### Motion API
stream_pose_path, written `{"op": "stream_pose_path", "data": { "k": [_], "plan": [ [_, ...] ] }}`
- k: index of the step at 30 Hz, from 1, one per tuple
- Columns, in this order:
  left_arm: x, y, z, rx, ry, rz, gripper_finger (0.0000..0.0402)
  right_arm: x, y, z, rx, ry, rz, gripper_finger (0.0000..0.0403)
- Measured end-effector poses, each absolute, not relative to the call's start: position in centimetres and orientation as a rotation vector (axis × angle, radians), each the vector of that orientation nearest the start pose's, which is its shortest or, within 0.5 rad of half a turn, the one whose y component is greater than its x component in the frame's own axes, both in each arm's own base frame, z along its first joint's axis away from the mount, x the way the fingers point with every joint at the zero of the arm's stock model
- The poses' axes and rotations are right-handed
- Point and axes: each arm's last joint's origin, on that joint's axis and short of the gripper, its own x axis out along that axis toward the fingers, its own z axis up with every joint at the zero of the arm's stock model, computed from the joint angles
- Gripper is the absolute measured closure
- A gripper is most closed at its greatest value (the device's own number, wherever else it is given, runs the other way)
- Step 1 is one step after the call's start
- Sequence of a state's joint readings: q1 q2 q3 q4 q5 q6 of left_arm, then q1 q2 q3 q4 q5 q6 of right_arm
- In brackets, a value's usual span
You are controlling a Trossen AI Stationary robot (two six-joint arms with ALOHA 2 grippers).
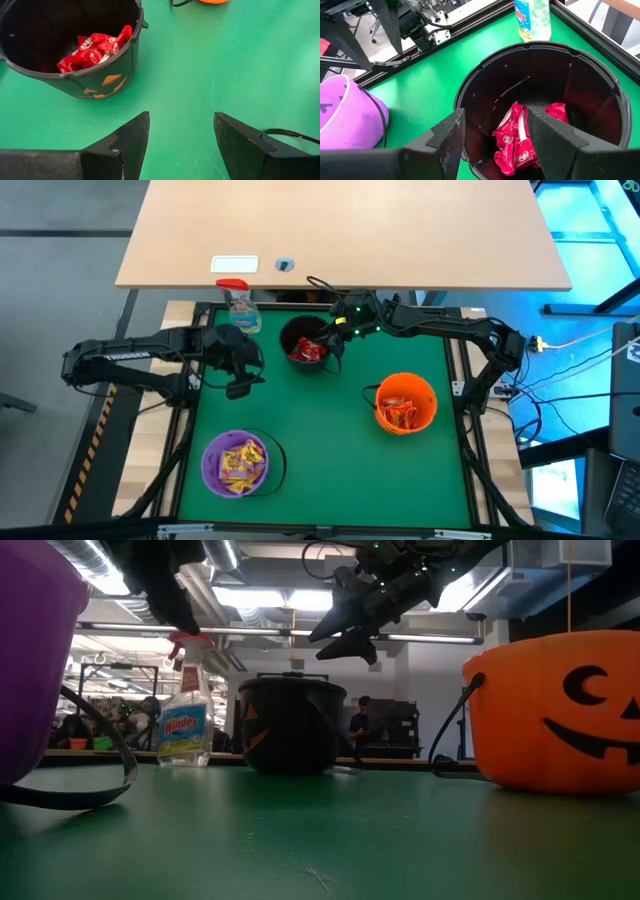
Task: Sort candy
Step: Return to Home Position
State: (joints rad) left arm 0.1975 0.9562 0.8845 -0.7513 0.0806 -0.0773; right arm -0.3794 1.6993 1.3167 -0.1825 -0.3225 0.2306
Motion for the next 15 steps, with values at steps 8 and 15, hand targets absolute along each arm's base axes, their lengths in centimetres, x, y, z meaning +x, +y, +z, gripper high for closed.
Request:
{"op": "stream_pose_path", "data": {
  "k": [8,15],
  "plan": [
    [17.89,3.41,29.07,-0.221,0.809,0.136,0.0191,36.0,-13.37,27.84,0.42,0.524,-0.117,0.0194],
    [17.88,3.17,29.07,-0.286,0.81,0.098,0.0191,36.0,-13.37,27.84,0.419,0.524,-0.117,0.0194]
  ]
}}
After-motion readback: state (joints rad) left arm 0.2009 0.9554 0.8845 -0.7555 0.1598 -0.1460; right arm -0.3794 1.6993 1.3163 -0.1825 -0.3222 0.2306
